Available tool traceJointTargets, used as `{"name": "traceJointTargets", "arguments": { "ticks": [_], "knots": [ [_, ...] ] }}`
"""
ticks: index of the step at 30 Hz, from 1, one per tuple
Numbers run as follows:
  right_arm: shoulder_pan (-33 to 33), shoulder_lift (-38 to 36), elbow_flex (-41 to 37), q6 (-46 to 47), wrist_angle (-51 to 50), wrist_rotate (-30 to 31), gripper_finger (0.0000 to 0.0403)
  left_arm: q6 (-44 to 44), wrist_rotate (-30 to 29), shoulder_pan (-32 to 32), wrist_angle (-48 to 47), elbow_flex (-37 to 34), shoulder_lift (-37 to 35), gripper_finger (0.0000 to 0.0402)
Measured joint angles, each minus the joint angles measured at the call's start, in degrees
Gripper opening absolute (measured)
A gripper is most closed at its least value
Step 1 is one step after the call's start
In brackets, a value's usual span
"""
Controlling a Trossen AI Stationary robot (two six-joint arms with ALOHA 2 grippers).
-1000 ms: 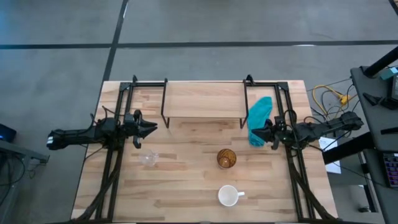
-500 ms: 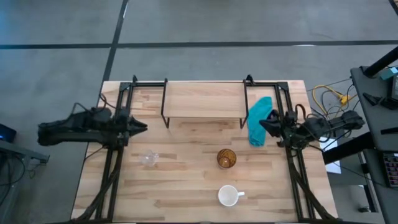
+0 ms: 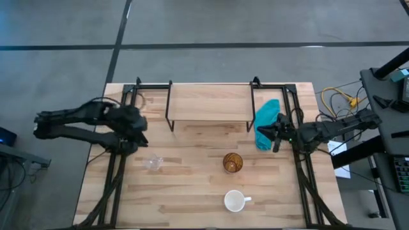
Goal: Stack small to large cups/mugs on shelf
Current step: Put the transparent mug on the shelf
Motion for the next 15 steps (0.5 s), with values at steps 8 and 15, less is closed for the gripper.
{"name": "traceJointTargets", "arguments": {
  "ticks": [8,15],
  "knots": [
    [0.02,8.30,0.28,9.15,0.73,-0.62,0.0031,-0.24,0.79,-0.88,-0.06,-4.80,6.00,0.0068],
    [0.04,13.63,0.48,14.18,0.92,-1.91,0.0031,0.39,0.77,-1.38,0.58,-7.05,8.47,0.0068]
  ]
}}
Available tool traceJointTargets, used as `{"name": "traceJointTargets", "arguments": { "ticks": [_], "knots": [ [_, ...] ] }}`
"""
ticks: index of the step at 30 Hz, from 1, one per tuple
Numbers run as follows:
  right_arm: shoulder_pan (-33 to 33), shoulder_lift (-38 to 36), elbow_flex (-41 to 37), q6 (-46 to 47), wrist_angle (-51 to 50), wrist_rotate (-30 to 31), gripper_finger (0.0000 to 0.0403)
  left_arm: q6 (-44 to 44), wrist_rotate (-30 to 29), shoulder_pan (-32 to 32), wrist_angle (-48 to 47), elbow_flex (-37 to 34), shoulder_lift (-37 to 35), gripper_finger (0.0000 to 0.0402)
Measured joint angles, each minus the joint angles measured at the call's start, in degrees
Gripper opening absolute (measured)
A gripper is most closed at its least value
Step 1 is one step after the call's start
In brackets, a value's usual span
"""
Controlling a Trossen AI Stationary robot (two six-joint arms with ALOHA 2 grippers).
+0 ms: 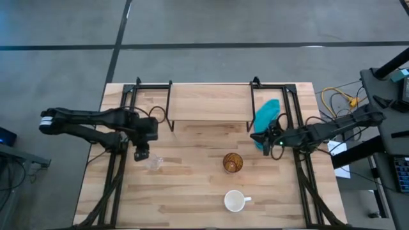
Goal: Stack small to large cups/mugs on shelf
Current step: Put the transparent mug on the shelf
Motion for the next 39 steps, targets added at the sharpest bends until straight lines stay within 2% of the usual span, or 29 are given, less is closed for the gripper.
{"name": "traceJointTargets", "arguments": {
  "ticks": [8,11,26,36,39],
  "knots": [
    [0.00,4.16,0.00,2.88,0.15,-0.02,0.0031,3.89,-0.08,-0.02,4.24,-4.23,0.90,0.0068],
    [0.00,4.91,0.00,2.85,1.37,-0.02,0.0031,4.11,-1.91,-0.06,5.94,-5.46,0.88,0.0068],
    [-0.04,5.13,0.02,2.38,2.76,0.00,0.0031,4.22,-2.73,0.00,7.94,-7.44,1.01,0.0068],
    [-0.04,5.13,0.02,2.38,2.79,0.00,0.0031,4.05,-2.71,0.00,13.35,-10.85,0.99,0.0068],
    [-0.04,5.13,0.02,2.38,2.80,0.00,0.0031,4.03,-2.67,0.00,13.42,-10.89,0.99,0.0054]
  ]
}}
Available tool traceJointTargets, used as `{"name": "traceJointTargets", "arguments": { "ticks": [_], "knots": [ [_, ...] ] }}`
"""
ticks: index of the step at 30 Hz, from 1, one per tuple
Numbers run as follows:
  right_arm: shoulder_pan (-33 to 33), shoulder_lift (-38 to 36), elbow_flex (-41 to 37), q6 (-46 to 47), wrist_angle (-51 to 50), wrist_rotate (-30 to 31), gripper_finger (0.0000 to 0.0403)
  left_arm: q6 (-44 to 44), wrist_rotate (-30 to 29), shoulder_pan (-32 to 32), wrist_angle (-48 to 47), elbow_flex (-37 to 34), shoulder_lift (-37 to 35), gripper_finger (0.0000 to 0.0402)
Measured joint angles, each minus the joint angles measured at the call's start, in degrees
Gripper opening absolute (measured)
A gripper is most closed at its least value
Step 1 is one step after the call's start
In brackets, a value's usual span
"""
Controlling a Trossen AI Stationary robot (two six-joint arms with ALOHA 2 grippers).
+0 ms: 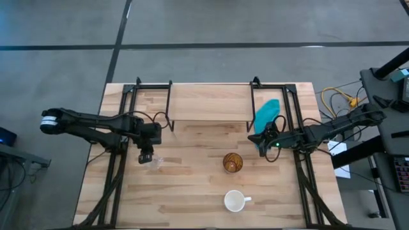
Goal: Stack small to large cups/mugs on shelf
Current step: Put the transparent mug on the shelf
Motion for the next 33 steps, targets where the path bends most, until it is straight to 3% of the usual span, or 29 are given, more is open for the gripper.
{"name": "traceJointTargets", "arguments": {
  "ticks": [4,11,15,17,20,26,29,33],
  "knots": [
    [0.00,0.00,0.00,0.00,0.00,0.00,0.0031,-0.30,0.86,0.00,-0.06,1.27,0.00,0.0010],
    [0.00,0.00,0.00,-0.02,-0.01,0.01,0.0031,-7.83,1.21,0.00,-0.05,9.24,0.00,0.0001],
    [0.00,0.00,0.00,-0.04,-0.01,0.02,0.0031,-7.31,-4.55,0.00,-0.07,18.28,1.07,0.0001],
    [0.00,0.00,0.00,-0.13,-0.03,0.17,0.0031,-4.22,-8.90,0.10,-0.18,23.59,2.27,0.0000],
    [0.00,0.00,0.00,-0.24,-0.04,0.48,0.0031,2.18,-10.68,1.21,-1.96,32.01,5.65,0.0000],
    [0.00,0.00,0.00,-0.22,-0.02,0.48,0.0031,14.76,-15.60,5.45,-17.25,49.66,17.67,0.0000],
    [0.00,0.00,0.00,-0.20,-0.04,0.50,0.0031,20.23,-15.62,8.34,-24.20,57.40,23.58,0.0000],
    [0.00,0.00,-0.01,-0.20,-0.03,0.49,0.0031,26.39,-15.62,11.54,-25.97,65.40,29.23,0.0000]
  ]
}}
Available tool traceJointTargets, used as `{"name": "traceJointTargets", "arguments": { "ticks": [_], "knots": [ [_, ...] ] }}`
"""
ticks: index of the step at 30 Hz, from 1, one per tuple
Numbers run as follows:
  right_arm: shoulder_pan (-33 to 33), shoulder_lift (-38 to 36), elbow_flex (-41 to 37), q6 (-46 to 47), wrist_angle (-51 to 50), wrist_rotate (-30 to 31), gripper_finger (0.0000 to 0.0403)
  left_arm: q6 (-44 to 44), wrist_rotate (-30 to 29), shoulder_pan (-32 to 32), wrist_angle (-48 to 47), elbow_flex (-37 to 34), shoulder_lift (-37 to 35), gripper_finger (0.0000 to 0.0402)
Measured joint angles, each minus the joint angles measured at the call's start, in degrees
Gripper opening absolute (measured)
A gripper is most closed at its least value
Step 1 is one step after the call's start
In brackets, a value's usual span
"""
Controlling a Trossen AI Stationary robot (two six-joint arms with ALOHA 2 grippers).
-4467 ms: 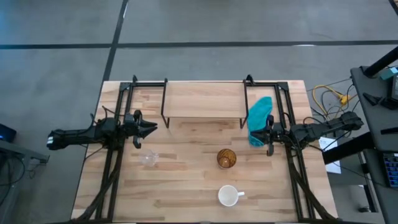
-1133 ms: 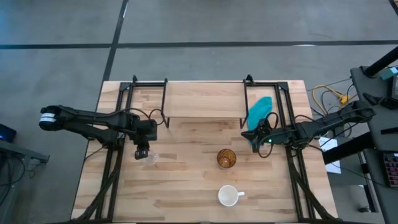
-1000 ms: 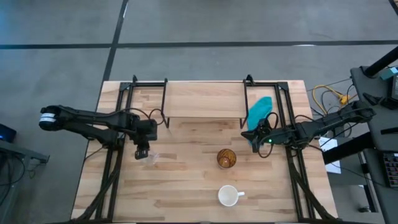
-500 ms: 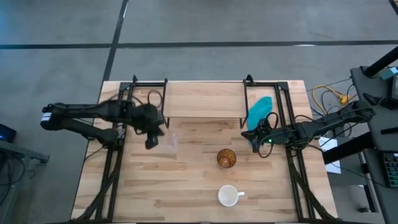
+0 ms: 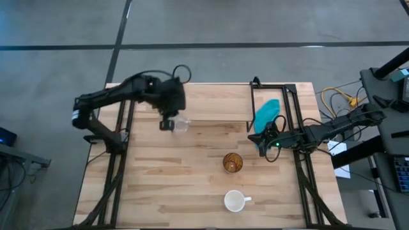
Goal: Stack small to large cups/mugs on shelf
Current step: Put the transparent mug on the shelf
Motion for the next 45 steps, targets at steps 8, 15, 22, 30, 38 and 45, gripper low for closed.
{"name": "traceJointTargets", "arguments": {
  "ticks": [8,15,22,30,38,45],
  "knots": [
    [0.00,0.00,-0.01,0.00,-0.03,0.01,0.0031,13.65,0.04,5.70,-1.55,11.95,6.30,0.0000],
    [0.00,0.00,-0.01,-0.70,-0.36,0.03,0.0031,20.83,1.34,11.79,-7.10,14.29,8.78,0.0000],
    [0.00,0.00,-0.01,-2.84,-0.43,0.10,0.0031,24.00,8.84,16.82,-7.03,13.87,9.68,0.0000],
    [0.00,0.00,-0.01,-2.86,-0.43,0.10,0.0031,27.47,9.59,19.74,-6.97,13.57,12.72,0.0000],
    [0.00,0.00,-0.02,-2.84,-0.40,0.08,0.0031,28.82,9.66,20.09,-6.79,13.53,16.54,0.0000],
    [0.00,0.00,-0.01,-2.84,-0.40,0.08,0.0031,29.07,9.66,20.13,-6.77,13.53,17.17,0.0000]
  ]
}}
